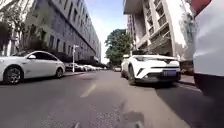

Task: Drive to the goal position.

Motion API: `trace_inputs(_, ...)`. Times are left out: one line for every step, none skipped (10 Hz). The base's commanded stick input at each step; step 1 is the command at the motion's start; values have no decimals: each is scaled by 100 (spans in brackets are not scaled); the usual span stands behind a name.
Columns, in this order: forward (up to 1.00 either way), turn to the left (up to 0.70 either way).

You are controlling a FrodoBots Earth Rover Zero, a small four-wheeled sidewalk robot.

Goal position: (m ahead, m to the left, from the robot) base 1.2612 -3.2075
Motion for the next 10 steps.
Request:
trace_inputs(70,0)
trace_inputs(70,0)
trace_inputs(70,0)
trace_inputs(70,0)
trace_inputs(70,0)
trace_inputs(70,0)
trace_inputs(70,0)
trace_inputs(70,0)
trace_inputs(70,0)
trace_inputs(70,0)
